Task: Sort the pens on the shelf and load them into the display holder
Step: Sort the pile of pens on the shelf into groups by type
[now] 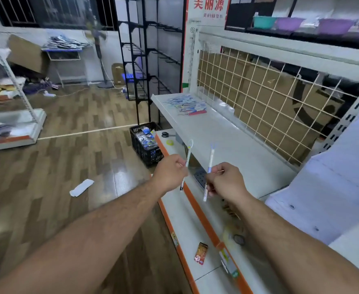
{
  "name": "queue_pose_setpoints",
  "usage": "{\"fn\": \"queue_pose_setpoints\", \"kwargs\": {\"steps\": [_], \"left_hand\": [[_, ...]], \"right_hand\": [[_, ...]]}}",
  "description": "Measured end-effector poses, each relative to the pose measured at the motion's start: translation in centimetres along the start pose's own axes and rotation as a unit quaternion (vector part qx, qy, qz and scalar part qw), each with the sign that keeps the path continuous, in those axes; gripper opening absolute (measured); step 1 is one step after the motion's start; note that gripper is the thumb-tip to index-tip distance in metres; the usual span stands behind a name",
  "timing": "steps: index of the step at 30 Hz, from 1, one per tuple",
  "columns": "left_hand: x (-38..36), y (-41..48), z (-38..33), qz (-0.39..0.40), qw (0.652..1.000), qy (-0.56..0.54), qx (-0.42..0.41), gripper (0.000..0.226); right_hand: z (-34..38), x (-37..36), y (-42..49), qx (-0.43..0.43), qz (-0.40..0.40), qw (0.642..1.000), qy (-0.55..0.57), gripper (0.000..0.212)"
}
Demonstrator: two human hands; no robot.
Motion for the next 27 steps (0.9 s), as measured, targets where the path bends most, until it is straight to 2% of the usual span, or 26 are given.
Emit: {"fn": "queue_pose_setpoints", "kwargs": {"steps": [7,20,27], "left_hand": [[2.0,6.8,1.7,0.006,1.000,-0.002,0.010,0.016],[10.1,24.5,3.8,0.060,0.997,-0.019,-0.037,0.018],[11.4,32.1,4.8,0.098,0.994,-0.012,-0.043,0.017]], "right_hand": [[0.5,-3.7,6.1,-0.020,0.006,1.000,0.010,0.009],[6.5,-13.5,18.4,-0.004,-0.074,0.997,-0.028,0.007],[7.6,-16.0,23.7,-0.029,-0.109,0.993,-0.022,0.008]]}}
Point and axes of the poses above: each hand's wrist, its own y-axis towards the middle knuckle, its own x-axis out of the back of the hand, z = x × y, the point moved 8 cm from there along y, towards the middle knuckle, and after that the axes turned 1 degree about x, right-handed, at the moved point
